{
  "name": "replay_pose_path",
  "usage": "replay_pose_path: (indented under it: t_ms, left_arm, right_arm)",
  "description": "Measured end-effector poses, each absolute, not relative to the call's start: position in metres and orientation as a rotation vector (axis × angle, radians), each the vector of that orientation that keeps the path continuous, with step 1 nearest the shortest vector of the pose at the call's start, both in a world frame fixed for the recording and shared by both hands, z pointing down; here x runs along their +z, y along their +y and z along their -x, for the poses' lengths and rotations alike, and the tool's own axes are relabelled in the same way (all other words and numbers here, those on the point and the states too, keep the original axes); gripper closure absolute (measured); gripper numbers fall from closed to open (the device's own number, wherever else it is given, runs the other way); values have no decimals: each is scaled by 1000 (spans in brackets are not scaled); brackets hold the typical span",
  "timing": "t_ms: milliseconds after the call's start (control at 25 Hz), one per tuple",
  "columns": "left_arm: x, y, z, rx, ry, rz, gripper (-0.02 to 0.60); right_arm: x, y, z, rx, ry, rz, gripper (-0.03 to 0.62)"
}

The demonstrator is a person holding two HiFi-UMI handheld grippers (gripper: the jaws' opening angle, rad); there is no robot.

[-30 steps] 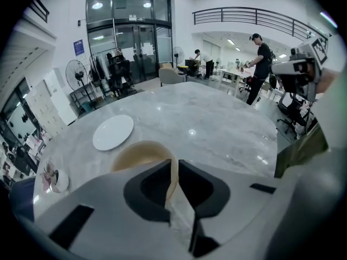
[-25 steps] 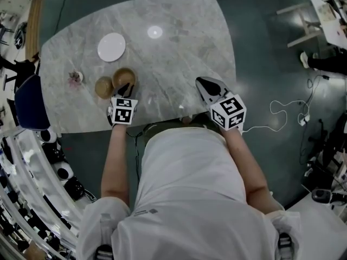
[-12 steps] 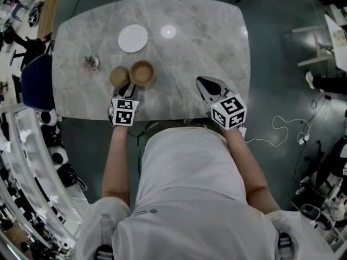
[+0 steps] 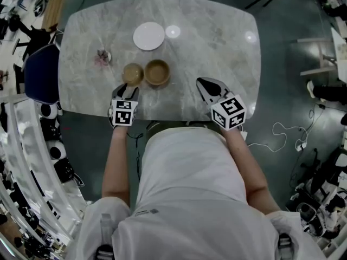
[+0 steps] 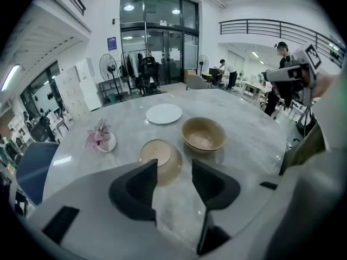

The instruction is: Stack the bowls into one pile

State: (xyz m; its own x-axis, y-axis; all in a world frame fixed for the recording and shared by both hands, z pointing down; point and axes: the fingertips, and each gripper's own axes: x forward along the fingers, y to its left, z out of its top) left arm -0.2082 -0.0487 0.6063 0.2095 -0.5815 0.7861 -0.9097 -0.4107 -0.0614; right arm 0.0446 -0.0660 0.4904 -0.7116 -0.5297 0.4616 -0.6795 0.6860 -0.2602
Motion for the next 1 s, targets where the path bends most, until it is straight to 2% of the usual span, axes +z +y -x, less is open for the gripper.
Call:
replay_pose_path:
  t_ms: [160, 720, 1000]
  left_arm:
    - [616, -52, 225, 1027, -1376, -2046, 341]
    - [662, -76, 240, 1019, -1263, -2032, 214]
    - [670, -87, 233, 1049, -1235, -2100, 198]
  right_arm:
    - [491, -67, -32, 590, -2532, -952, 586]
    - [503, -69, -19, 617, -2426, -1032, 585]
    - [507, -61, -22, 639, -2382, -1067, 585]
